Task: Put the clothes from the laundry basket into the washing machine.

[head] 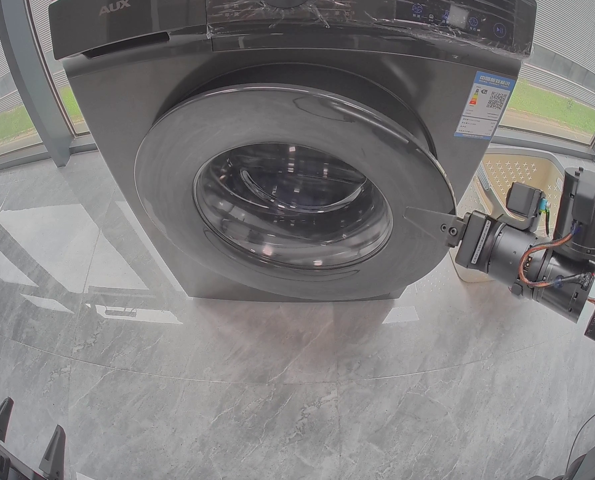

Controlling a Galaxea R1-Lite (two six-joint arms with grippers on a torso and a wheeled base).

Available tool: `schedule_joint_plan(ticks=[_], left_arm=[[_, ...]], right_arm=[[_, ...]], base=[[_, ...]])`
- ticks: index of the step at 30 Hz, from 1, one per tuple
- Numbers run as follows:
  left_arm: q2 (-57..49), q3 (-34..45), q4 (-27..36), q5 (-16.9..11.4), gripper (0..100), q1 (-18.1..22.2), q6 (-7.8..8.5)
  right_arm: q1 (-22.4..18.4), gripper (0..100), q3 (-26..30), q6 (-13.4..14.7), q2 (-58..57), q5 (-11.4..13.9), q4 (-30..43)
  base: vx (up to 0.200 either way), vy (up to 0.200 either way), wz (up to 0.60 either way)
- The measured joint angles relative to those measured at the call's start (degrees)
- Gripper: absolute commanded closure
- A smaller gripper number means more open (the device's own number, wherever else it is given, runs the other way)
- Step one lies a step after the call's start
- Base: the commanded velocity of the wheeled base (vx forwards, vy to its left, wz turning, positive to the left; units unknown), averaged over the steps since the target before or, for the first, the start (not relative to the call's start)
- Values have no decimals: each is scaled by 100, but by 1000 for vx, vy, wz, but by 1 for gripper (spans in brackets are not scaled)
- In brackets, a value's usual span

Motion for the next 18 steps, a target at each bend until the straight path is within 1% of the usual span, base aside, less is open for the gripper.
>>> schedule_joint_plan(ticks=[4,9,13,15,17,18], left_arm=[[0,0,0,-2,0,0,0],[0,0,0,-2,0,-2,-4],[2,0,2,9,0,0,-6],[5,0,-2,9,0,2,-6],[5,0,0,13,0,-2,-9],[5,0,0,11,0,-2,-9]], right_arm=[[6,0,-37,0,30,-2,-90],[-24,0,-55,-9,118,-27,-400],[-39,0,-69,-9,208,-27,-608],[-37,0,-63,16,239,-11,-553],[-37,0,-61,22,265,-88,-518],[-41,0,-63,2,269,-165,-575]], base=[[200,0,0],[200,0,0],[0,0,0],[0,0,0],[0,0,0],[0,0,0]])
